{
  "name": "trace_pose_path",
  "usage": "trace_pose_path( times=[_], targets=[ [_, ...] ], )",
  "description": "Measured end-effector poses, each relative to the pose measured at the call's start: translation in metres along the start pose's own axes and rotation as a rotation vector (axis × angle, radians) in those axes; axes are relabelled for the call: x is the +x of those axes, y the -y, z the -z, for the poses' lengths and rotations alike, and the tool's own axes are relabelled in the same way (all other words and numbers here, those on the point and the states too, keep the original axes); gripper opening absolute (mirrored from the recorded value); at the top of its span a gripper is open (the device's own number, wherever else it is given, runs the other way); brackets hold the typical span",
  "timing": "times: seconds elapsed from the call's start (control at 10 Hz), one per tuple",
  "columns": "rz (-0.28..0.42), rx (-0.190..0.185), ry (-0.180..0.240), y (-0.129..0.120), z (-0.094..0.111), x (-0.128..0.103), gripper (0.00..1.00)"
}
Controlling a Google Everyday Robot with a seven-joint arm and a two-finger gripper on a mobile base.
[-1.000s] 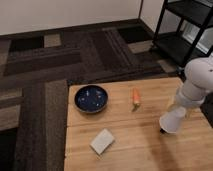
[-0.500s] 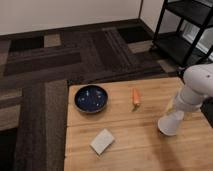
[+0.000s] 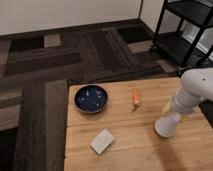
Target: Place the ceramic cup over the eraser
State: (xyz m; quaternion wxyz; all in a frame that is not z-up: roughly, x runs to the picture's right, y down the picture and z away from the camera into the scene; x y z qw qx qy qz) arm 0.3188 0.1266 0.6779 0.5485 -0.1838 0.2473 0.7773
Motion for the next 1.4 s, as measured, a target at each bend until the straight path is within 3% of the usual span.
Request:
trace_pose_path(
  times=[0.4,0.6,0.7,0.9,1.1,1.3,1.4],
  targets=[
    [0.019,0.035,0.011,0.0,-0.011,-0.004,0.0],
    [0.022,0.036,0.014,-0.001,-0.012,-0.004,0.01],
    [0.022,0.036,0.015,-0.001,-0.012,-0.004,0.1],
    [0.022,0.036,0.015,-0.001,-0.012,-0.004,0.42],
    [0.021,0.036,0.015,-0.001,-0.012,-0.004,0.68],
    [0.022,0.037,0.015,0.0,-0.012,-0.004,0.8],
    [0.021,0.037,0.014,0.0,-0.012,-0.004,0.8]
  ],
)
